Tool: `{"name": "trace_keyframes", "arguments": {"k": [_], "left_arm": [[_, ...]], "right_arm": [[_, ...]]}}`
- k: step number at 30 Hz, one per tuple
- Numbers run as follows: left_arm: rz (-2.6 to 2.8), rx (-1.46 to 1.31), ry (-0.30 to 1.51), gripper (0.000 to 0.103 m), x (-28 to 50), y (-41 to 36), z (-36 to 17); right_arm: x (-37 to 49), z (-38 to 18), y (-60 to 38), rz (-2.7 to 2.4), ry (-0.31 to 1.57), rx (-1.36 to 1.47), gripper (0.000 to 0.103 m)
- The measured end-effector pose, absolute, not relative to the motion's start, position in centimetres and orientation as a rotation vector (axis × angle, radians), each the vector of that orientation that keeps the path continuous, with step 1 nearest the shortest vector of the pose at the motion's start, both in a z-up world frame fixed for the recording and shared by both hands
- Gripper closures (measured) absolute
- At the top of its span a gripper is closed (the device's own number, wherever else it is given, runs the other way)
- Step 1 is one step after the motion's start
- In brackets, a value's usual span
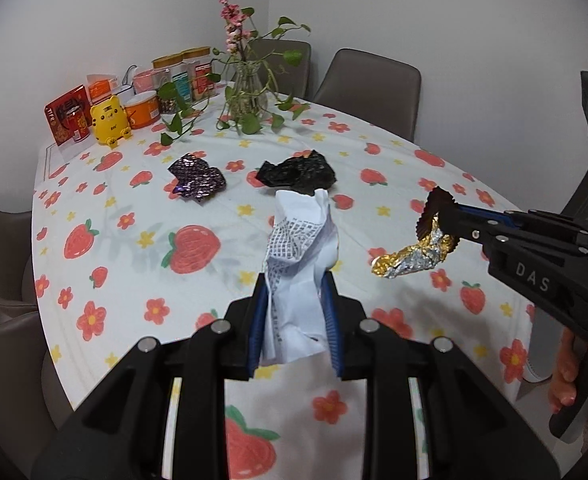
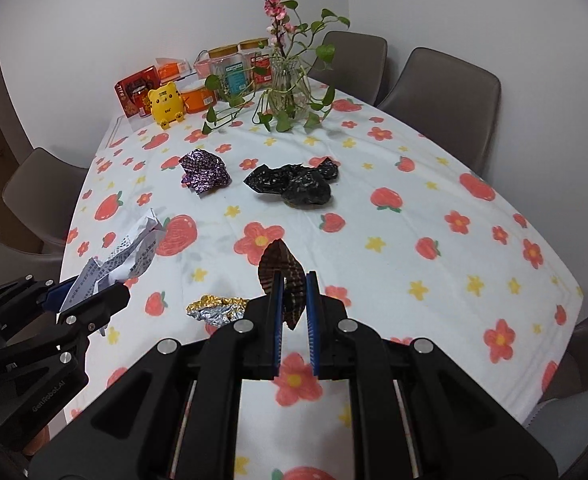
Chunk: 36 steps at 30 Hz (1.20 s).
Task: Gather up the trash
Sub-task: 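Carry the paper wrapper and foil wrapper over to the grey bin, then open both tools over the bin to drop the wrappers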
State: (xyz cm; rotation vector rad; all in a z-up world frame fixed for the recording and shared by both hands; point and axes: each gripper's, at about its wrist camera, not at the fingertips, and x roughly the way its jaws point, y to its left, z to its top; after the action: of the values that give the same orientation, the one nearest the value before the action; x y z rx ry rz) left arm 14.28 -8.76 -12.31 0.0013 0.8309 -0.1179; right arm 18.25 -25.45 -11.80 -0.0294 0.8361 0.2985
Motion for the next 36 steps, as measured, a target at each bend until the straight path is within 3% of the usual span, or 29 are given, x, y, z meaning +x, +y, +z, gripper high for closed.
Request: {"name": "trace_keyframes", "arguments": {"k": [13,27,36], "left_arm": [[-0.279,0.084,0.808,0.076,8.9,-24.4,-9.9],[-0.543,0.126,0.79,0.076,5.4,-51.5,-9.0],[-0.783,0.28,0.823,0.076,3.9,-65.4,-10.4]], "right_arm": [[8.2,-9.1,-41.7,0.165,0.788,0.038,0.093],[-1.7,-8.4,-72.7,-0.172,0.79,0.115,0.093],[-6.4,-10.3,-83.5,-0.395,0.827,0.245,0.093]]}}
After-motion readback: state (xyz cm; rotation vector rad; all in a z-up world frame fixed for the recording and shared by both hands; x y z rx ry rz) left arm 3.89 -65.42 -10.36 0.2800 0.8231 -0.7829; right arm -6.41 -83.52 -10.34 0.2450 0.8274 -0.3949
